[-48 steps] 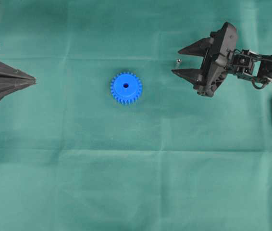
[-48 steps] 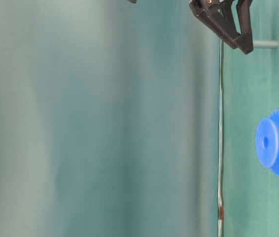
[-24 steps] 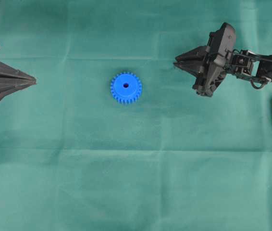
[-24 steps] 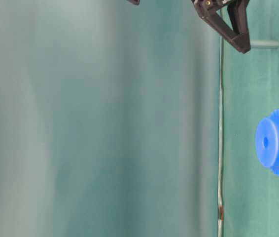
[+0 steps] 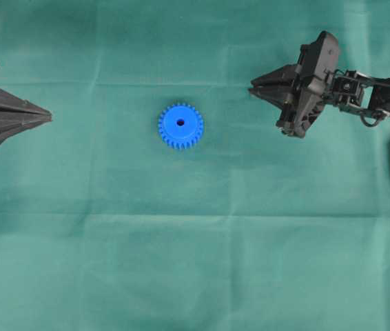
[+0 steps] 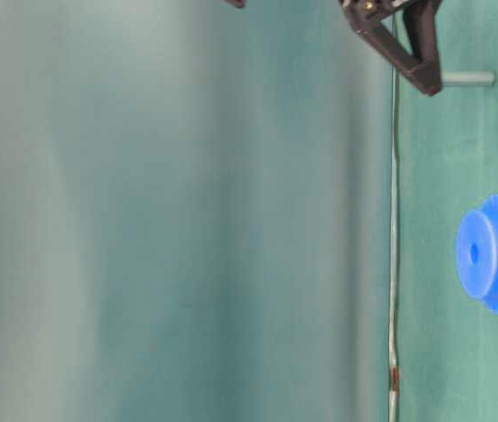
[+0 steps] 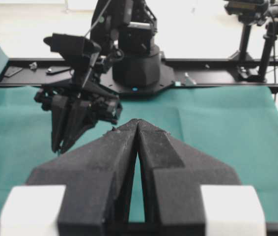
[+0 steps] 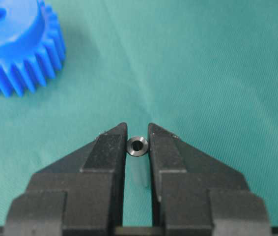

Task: Insert the shaft placed at a random location into the center hole of the medium gear at another random location.
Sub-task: 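Lower the right gripper around the upright silver shaft and close, then lift the shaft and carry it left over the blue gear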

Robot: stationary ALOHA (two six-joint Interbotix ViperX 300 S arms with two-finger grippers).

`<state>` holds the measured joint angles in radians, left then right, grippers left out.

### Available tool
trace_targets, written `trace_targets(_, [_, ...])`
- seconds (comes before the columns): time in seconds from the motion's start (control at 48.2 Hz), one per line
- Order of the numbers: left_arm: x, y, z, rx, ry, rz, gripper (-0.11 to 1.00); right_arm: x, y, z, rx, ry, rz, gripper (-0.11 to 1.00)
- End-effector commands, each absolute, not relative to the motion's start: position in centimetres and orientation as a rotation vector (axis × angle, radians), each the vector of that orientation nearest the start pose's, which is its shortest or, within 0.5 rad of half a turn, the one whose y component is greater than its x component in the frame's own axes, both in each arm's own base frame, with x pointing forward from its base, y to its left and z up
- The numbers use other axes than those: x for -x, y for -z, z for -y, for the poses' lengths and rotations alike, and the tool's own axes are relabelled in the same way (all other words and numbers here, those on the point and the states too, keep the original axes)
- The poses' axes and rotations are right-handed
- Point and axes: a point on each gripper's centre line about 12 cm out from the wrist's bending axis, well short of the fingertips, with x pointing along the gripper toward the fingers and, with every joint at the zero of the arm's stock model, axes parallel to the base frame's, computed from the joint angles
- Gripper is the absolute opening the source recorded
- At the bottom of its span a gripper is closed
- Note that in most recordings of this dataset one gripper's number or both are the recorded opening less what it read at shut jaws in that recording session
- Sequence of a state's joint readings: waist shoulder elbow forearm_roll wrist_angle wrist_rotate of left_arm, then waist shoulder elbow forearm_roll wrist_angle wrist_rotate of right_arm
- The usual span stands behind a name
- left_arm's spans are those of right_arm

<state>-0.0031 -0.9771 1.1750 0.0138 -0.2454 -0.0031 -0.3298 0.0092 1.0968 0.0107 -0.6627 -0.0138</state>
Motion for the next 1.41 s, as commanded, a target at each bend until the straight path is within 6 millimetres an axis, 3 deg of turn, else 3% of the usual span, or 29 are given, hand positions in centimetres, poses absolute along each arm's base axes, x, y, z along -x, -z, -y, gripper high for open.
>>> trace_targets(0.0, [-19.8,-30.0,0.1,-0.012,0.007,0.071,0.0,-29.3,-13.0,10.2,-0.042,0.329,-0.391,0.13])
trace_targets(0.29, [-19.8,-30.0,0.1,-0.01,0.008,0.071,0.0,-29.1,-16.1,10.1,-0.032,0.323,-0.374,0.13])
trace_targets(0.995, [-19.8,-30.0,0.1,-0.01,0.008,0.071,0.0,-29.3,-16.1,9.3,-0.041,0.3,-0.382,0.13])
trace_targets(1.161, [-19.8,-29.9,0.1,-0.009,0.008,0.069,0.0,-30.0,-16.3,8.6,-0.04,0.274,-0.375,0.13])
trace_targets(1.389, [-19.8,-29.9,0.1,-0.009,0.008,0.069,0.0,-32.8,-16.5,7.6,-0.031,0.225,-0.366,0.13])
